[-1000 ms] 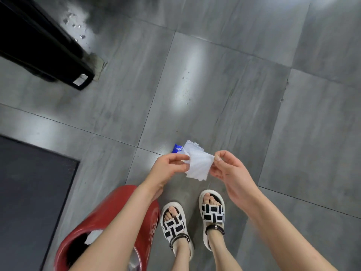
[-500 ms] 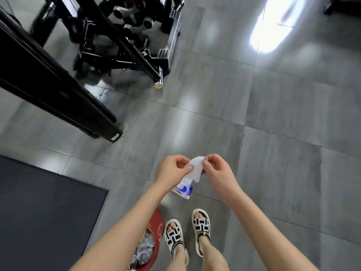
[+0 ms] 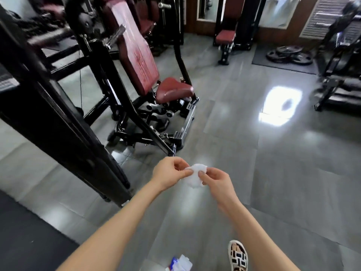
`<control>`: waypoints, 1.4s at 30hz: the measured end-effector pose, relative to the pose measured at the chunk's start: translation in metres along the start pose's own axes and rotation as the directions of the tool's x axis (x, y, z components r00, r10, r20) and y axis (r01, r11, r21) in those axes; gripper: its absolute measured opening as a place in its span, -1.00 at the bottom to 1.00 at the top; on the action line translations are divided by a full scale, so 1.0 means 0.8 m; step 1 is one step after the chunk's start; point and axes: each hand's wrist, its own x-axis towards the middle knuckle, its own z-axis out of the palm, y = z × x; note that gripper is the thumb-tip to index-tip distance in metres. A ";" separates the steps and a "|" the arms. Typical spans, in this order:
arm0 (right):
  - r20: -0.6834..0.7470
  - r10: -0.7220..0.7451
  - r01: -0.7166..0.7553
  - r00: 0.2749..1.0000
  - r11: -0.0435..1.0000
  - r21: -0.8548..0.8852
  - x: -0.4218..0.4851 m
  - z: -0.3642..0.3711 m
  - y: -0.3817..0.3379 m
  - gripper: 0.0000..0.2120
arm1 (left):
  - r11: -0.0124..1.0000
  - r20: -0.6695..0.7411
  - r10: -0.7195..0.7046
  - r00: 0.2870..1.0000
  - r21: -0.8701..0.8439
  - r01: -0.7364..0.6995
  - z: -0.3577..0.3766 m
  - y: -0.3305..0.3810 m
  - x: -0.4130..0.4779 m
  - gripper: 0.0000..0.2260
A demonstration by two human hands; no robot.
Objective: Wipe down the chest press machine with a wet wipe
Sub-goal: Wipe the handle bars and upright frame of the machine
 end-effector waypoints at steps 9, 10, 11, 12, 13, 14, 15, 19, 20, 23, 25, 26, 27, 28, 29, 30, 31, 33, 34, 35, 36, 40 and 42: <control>0.225 -0.018 0.054 0.974 0.986 -0.157 0.177 -0.099 -0.128 -0.86 | 0.989 -0.242 -0.100 0.965 -0.127 0.071 0.005 0.114 0.134 -0.89; 0.256 -0.022 0.064 0.966 0.986 -0.157 0.195 -0.103 -0.140 -0.83 | 0.987 -0.269 -0.119 0.956 -0.135 0.085 0.003 0.122 0.146 -0.89; 0.292 -0.026 0.070 0.956 0.987 -0.141 0.214 -0.104 -0.151 -0.81 | 0.986 -0.294 -0.131 0.947 -0.141 0.092 0.000 0.129 0.160 -0.90; 0.330 -0.029 0.070 0.943 0.991 -0.112 0.231 -0.103 -0.160 -0.81 | 0.985 -0.315 -0.139 0.939 -0.140 0.098 -0.004 0.134 0.173 -0.90; 0.365 -0.028 0.061 0.931 0.995 -0.079 0.247 -0.099 -0.167 -0.83 | 0.985 -0.328 -0.144 0.933 -0.134 0.105 -0.009 0.138 0.186 -0.90; 0.388 -0.024 0.048 0.921 0.998 -0.050 0.263 -0.093 -0.173 -0.85 | 0.986 -0.340 -0.148 0.929 -0.126 0.111 -0.015 0.140 0.198 -0.90; 0.399 -0.018 0.034 0.917 0.999 -0.031 0.279 -0.086 -0.179 -0.88 | 0.986 -0.351 -0.154 0.924 -0.117 0.120 -0.022 0.140 0.212 -0.91; 0.441 -0.007 0.002 0.898 1.000 0.011 0.350 -0.051 -0.199 -0.97 | 0.982 -0.391 -0.189 0.901 -0.076 0.173 -0.059 0.134 0.271 -0.89; 0.456 -0.004 -0.001 0.890 1.000 0.009 0.370 -0.041 -0.205 -0.96 | 0.981 -0.395 -0.193 0.898 -0.072 0.179 -0.071 0.133 0.287 -0.90; 0.500 0.000 -0.003 0.866 1.000 0.006 0.429 -0.004 -0.229 -0.87 | 0.985 -0.391 -0.166 0.905 -0.030 0.168 -0.116 0.125 0.339 -0.93; 0.511 -0.001 -0.005 0.860 1.000 0.011 0.473 0.027 -0.247 -0.86 | 0.986 -0.393 -0.154 0.906 -0.008 0.165 -0.155 0.117 0.376 -0.93; 0.502 0.002 -0.013 0.865 1.000 0.018 0.497 0.044 -0.257 -0.87 | 0.986 -0.399 -0.153 0.904 0.005 0.169 -0.177 0.113 0.395 -0.93; 0.485 0.002 -0.019 0.874 0.999 0.029 0.520 0.062 -0.268 -0.88 | 0.985 -0.413 -0.147 0.899 0.024 0.172 -0.200 0.109 0.414 -0.94; 0.462 -0.008 -0.012 0.887 0.999 0.039 0.542 0.079 -0.279 -0.89 | 0.983 -0.436 -0.141 0.889 0.044 0.178 -0.222 0.106 0.432 -0.94; 0.438 -0.029 0.007 0.898 0.999 0.053 0.563 0.097 -0.290 -0.90 | 0.981 -0.467 -0.137 0.874 0.060 0.185 -0.244 0.102 0.448 -0.95; 0.413 -0.056 0.033 0.909 0.998 0.062 0.583 0.115 -0.301 -0.91 | 0.977 -0.507 -0.136 0.851 0.071 0.199 -0.266 0.098 0.463 -0.96; 0.388 -0.081 0.057 0.918 0.996 0.073 0.604 0.133 -0.312 -0.91 | 0.972 -0.557 -0.141 0.819 0.078 0.220 -0.287 0.094 0.477 -0.96; 0.343 -0.111 0.088 0.933 0.993 0.082 0.641 0.169 -0.332 -0.91 | 0.962 -0.672 -0.139 0.727 0.082 0.260 -0.325 0.085 0.500 -0.96; 0.324 -0.120 0.099 0.938 0.992 0.083 0.659 0.186 -0.340 -0.90 | 0.959 -0.726 -0.136 0.674 0.076 0.274 -0.341 0.079 0.510 -0.96; 0.310 -0.138 0.119 0.941 0.990 0.079 0.677 0.203 -0.347 -0.89 | 0.956 -0.776 -0.128 0.618 0.070 0.286 -0.357 0.074 0.519 -0.96; 0.304 -0.165 0.154 0.938 0.986 0.062 0.695 0.219 -0.355 -0.90 | 0.951 -0.822 -0.117 0.557 0.068 0.300 -0.371 0.067 0.527 -0.96; 0.369 -0.305 0.341 0.878 0.940 -0.034 0.771 0.289 -0.387 -0.85 | 0.903 -0.947 -0.044 0.319 0.099 0.419 -0.428 0.047 0.561 -0.87; 0.411 -0.383 0.443 0.827 0.895 -0.059 0.806 0.324 -0.397 -0.85 | 0.868 -0.974 -0.011 0.226 0.103 0.485 -0.448 0.038 0.575 -0.83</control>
